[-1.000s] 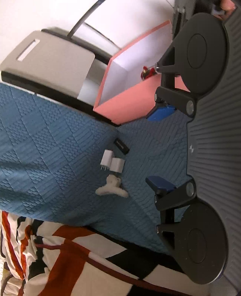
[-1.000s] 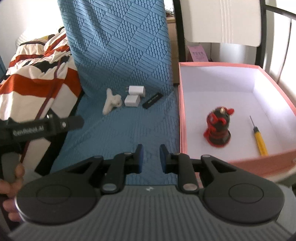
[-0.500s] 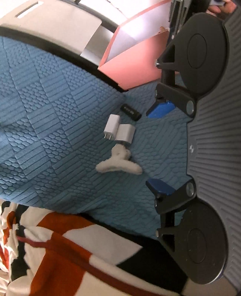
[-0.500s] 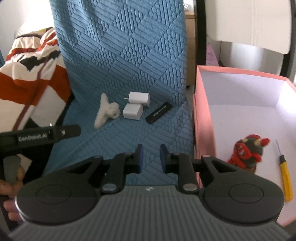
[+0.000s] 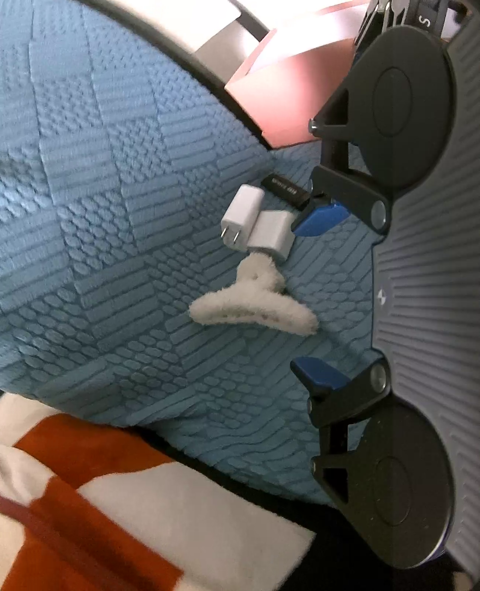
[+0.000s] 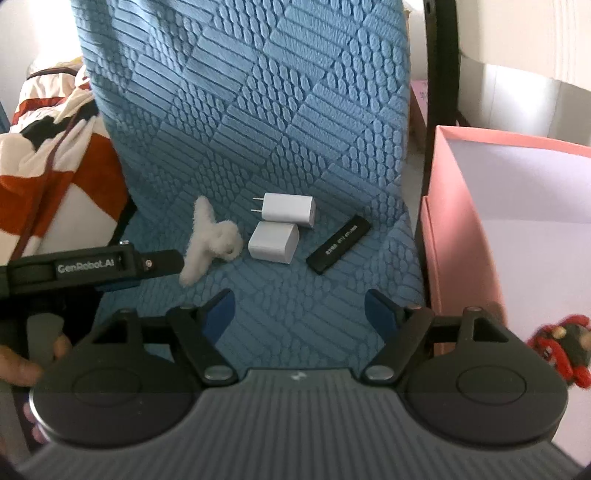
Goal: Organize rigid objects
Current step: 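Grasp the white fluffy clip with the left gripper while the right gripper grasps the black USB stick, then lift the fluffy clip and USB stick off the cushion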
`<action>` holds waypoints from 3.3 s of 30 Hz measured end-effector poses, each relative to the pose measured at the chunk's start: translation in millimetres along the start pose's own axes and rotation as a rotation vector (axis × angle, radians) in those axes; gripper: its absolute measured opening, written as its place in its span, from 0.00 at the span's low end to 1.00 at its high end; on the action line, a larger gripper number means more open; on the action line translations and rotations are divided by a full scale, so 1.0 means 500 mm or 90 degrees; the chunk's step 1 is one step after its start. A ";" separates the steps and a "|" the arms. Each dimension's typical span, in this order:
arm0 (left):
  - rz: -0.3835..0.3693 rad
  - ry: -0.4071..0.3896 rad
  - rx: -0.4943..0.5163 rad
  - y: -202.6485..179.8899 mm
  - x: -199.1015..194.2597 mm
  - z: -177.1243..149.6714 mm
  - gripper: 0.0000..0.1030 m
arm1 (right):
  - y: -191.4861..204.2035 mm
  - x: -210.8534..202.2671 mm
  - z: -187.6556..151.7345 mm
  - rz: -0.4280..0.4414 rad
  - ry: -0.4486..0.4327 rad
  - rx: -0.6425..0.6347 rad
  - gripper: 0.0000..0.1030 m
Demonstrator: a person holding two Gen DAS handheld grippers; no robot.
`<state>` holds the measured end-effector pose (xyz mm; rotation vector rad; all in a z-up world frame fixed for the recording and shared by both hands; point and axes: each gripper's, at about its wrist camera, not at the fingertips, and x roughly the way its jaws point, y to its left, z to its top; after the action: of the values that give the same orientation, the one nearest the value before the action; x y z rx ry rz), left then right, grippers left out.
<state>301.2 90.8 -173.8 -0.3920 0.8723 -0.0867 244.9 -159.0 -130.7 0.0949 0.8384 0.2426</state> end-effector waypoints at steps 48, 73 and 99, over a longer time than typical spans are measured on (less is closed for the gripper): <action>0.002 0.031 0.041 -0.029 0.191 0.063 0.69 | -0.023 0.202 0.105 -0.062 0.093 -0.042 0.03; -0.015 0.057 0.006 0.002 0.160 0.082 0.58 | -0.049 0.234 0.091 -0.094 0.073 -0.030 0.30; -0.027 0.083 -0.005 -0.014 0.097 0.022 0.58 | -0.089 0.136 0.119 -0.019 0.054 0.000 0.06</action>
<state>341.3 76.2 -200.4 -0.4157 0.9926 -0.1485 340.7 -184.4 -148.2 0.0724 0.9236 0.2204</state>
